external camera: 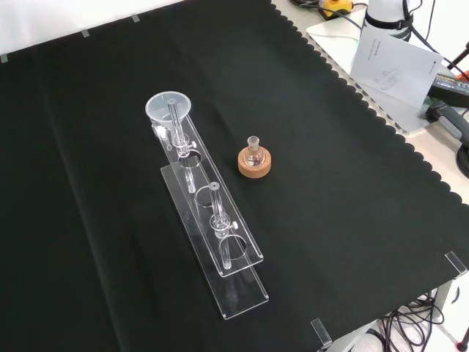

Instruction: Pick up the funnel from the transparent funnel stand.

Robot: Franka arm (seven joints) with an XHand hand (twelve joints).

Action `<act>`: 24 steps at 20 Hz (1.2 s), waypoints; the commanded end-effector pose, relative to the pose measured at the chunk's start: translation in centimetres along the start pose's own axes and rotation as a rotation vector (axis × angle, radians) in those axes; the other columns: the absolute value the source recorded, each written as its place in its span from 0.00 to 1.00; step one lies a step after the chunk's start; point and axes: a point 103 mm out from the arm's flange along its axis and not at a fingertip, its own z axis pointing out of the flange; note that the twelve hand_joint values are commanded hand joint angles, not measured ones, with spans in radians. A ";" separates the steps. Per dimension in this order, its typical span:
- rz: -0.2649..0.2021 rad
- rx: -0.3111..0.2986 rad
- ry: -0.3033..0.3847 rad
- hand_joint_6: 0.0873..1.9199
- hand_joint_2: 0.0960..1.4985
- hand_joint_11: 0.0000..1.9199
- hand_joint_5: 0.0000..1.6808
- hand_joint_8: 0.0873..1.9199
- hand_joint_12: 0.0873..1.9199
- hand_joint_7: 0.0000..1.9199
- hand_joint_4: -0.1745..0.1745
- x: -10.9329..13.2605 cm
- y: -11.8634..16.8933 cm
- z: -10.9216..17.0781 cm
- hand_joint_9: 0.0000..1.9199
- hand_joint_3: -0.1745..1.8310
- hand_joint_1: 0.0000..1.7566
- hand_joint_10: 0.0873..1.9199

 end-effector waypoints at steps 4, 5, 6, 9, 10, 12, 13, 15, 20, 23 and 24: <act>0.005 -0.015 -0.024 0.00 0.79 0.00 0.11 0.13 0.69 0.00 0.60 1.0 -0.2 -0.2 0.05 0.27 0.00 0.28; 0.008 -0.013 -0.026 0.00 0.79 0.00 0.11 0.13 0.69 0.00 0.60 1.2 -0.2 -0.2 0.05 0.27 0.00 0.28; 0.011 -0.011 -0.029 0.00 0.80 0.00 0.11 0.12 0.69 0.00 0.61 1.3 -0.2 -0.2 0.05 0.27 0.00 0.28; 0.016 -0.007 -0.033 0.00 0.80 0.00 0.11 0.12 0.69 0.00 0.61 1.3 0.0 -0.1 0.05 0.27 0.00 0.28; 0.018 -0.006 -0.038 0.00 0.80 0.00 0.11 0.12 0.69 0.00 0.61 1.3 0.1 0.0 0.05 0.27 0.00 0.28; 0.022 -0.003 -0.044 0.00 0.80 0.00 0.11 0.12 0.69 0.00 0.61 1.3 0.4 0.2 0.05 0.27 0.00 0.28; 0.026 0.001 -0.050 0.00 0.80 0.00 0.12 0.12 0.69 0.00 0.61 1.3 0.6 0.4 0.05 0.27 0.00 0.28; 0.034 0.006 -0.058 0.00 0.80 0.00 0.12 0.12 0.69 0.00 0.61 1.3 1.1 0.6 0.05 0.27 0.00 0.28; 0.037 0.025 -0.065 0.00 0.80 0.00 0.12 0.12 0.69 0.00 0.61 0.9 3.1 1.8 0.05 0.27 0.00 0.28; 0.014 0.049 -0.064 0.00 0.80 0.00 0.12 0.12 0.70 0.00 0.60 0.4 4.9 2.7 0.05 0.27 0.00 0.28; 0.011 0.058 -0.062 0.00 0.79 0.00 0.12 0.12 0.70 0.00 0.60 0.2 5.7 2.9 0.05 0.27 0.00 0.28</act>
